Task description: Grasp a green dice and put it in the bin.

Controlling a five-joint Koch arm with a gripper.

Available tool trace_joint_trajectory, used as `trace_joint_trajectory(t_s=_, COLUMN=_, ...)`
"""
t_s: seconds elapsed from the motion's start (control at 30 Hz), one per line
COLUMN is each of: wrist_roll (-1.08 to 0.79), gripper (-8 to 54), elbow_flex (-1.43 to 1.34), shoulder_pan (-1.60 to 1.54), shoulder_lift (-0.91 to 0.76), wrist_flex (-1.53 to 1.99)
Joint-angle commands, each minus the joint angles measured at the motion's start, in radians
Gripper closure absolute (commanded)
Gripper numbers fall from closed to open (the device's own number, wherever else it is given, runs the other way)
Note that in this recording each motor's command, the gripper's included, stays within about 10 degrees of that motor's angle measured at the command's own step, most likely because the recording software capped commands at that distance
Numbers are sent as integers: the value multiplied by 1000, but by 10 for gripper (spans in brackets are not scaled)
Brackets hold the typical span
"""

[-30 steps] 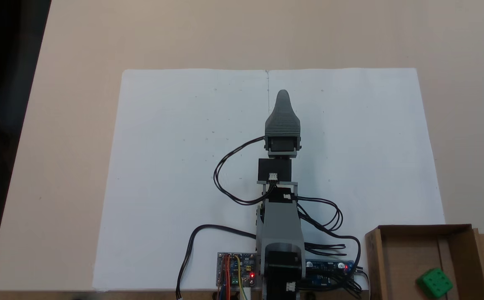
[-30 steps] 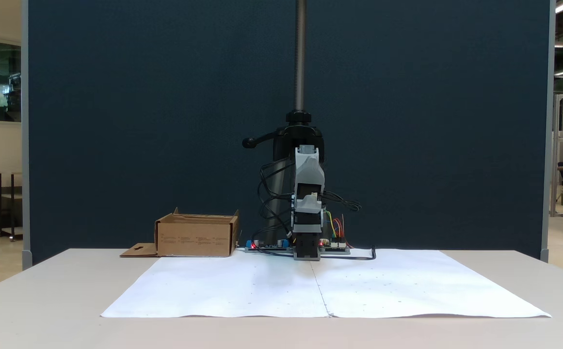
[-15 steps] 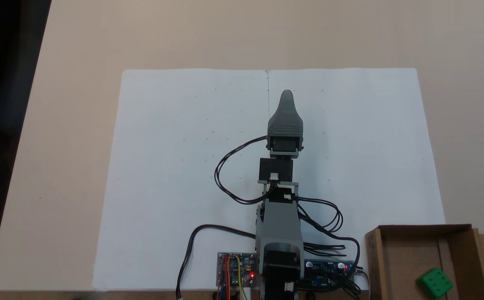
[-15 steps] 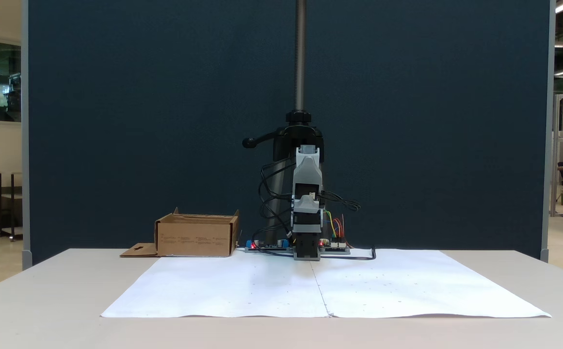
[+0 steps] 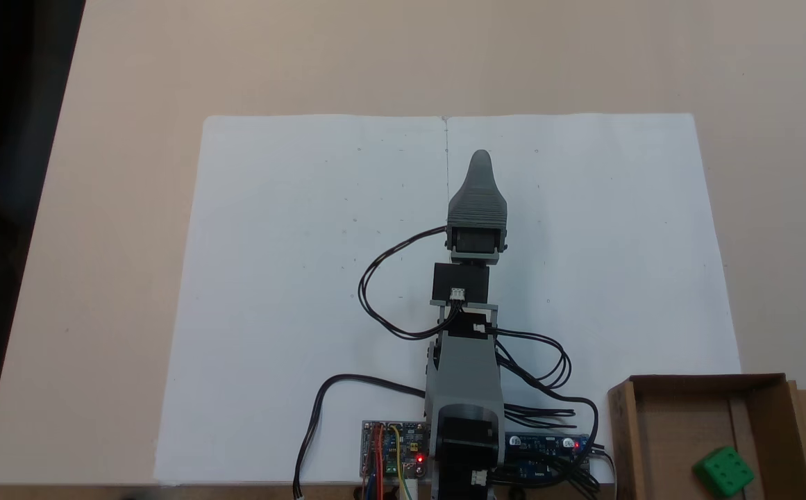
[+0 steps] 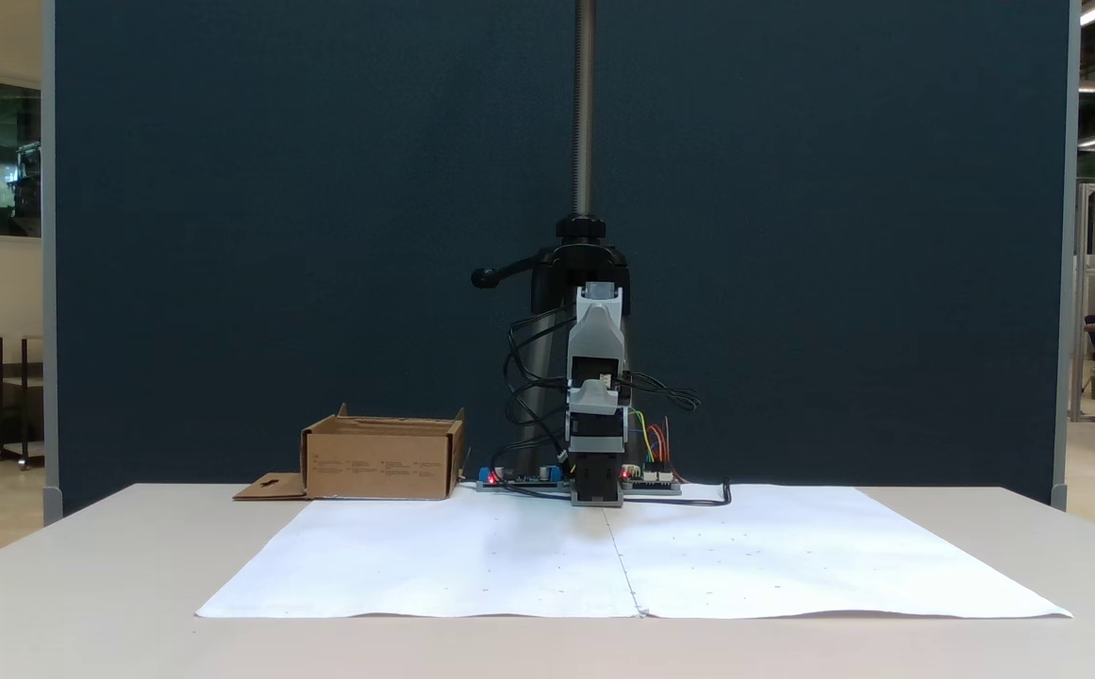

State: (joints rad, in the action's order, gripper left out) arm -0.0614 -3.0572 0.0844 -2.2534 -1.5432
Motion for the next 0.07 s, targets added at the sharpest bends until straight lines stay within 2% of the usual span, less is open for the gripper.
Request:
trace_joint_trajectory(t_s=0.0, wrist_roll=64, gripper=-1, elbow_flex=-69, shoulder_pan=5, shoulder_lift=-114, wrist_flex=-140)
trace_joint_trajectory(t_s=0.03, wrist_roll=64, gripper=-1, elbow_flex=-69, shoulder_pan=5, shoulder_lift=-114, wrist_flex=-138)
